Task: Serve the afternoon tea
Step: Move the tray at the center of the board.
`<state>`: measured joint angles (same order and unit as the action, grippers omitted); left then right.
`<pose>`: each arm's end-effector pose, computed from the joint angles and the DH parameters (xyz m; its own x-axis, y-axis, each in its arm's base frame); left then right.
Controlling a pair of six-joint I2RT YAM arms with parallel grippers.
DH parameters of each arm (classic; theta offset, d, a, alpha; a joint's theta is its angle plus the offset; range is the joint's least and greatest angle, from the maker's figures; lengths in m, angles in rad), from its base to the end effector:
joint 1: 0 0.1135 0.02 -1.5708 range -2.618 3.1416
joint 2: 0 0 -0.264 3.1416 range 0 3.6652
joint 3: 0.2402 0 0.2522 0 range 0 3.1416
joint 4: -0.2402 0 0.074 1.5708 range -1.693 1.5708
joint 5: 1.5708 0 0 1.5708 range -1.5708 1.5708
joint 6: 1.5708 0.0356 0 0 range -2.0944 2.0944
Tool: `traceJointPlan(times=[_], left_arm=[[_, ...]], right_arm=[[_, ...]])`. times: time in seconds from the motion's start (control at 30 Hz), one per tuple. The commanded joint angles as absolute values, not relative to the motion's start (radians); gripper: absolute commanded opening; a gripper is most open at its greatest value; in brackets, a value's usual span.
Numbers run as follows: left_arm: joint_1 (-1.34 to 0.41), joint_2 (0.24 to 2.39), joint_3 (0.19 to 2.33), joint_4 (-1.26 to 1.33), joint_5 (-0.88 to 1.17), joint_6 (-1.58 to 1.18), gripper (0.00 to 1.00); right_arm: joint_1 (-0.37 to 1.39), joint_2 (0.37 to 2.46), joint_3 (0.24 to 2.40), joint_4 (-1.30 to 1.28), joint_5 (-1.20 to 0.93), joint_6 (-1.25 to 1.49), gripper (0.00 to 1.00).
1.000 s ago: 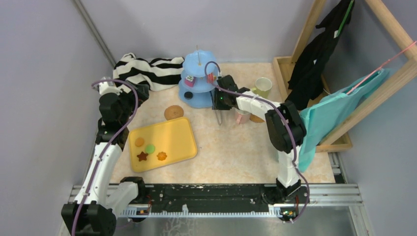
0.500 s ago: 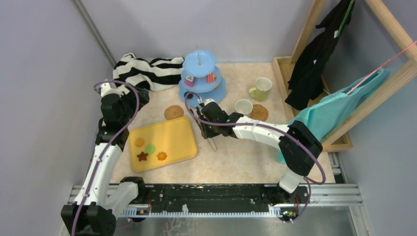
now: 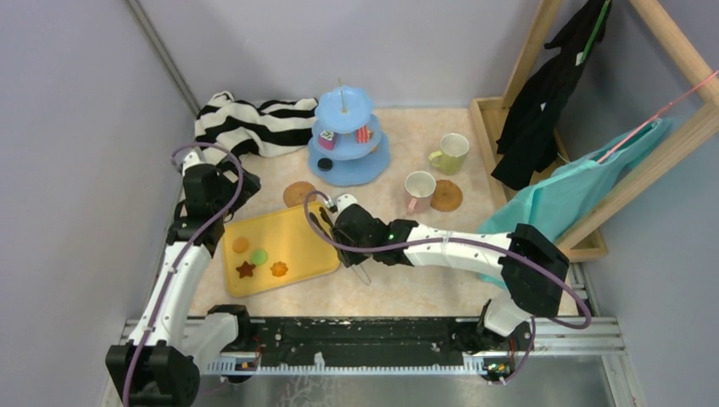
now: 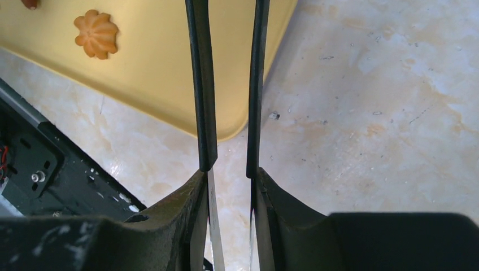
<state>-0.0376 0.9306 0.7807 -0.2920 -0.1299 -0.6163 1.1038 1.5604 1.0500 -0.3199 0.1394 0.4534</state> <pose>0.2123 -0.0034 0.3012 -0.3026 -0.5622 -0.7697 -0.3121 0.8215 -0.4773 0.1548 0.2960 0.2295 -0.6676 -0.3605 -0.6514 -0.6114 0.7648 0.2033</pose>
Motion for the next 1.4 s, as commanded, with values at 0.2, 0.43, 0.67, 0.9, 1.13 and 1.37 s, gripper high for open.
traceJointPlan(times=[0.2, 0.43, 0.67, 0.9, 1.13, 1.37], left_arm=[[0.047, 1.032, 0.833, -0.553, -0.141, -0.775, 0.96], [0.214, 1.035, 0.792, -0.598, -0.190, -0.787, 0.97], [0.309, 1.051, 0.733, -0.621, -0.134, -0.825, 0.95], [0.395, 1.047, 0.641, -0.618, -0.110, -0.877, 0.93], [0.425, 1.053, 0.573, -0.571, -0.112, -0.902, 0.93], [0.427, 1.032, 0.522, -0.544, -0.033, -0.900, 0.91]], right_arm=[[1.136, 1.435, 0.964, -0.193, 0.112, 0.451, 0.30], [1.136, 1.386, 0.920, -0.152, 0.072, 0.442, 0.30], [1.136, 1.347, 0.907, -0.154, 0.069, 0.431, 0.30], [1.137, 1.321, 0.907, -0.160, 0.070, 0.430, 0.30], [1.137, 1.326, 0.923, -0.184, 0.080, 0.430, 0.30], [1.136, 1.343, 0.932, -0.189, 0.089, 0.436, 0.30]])
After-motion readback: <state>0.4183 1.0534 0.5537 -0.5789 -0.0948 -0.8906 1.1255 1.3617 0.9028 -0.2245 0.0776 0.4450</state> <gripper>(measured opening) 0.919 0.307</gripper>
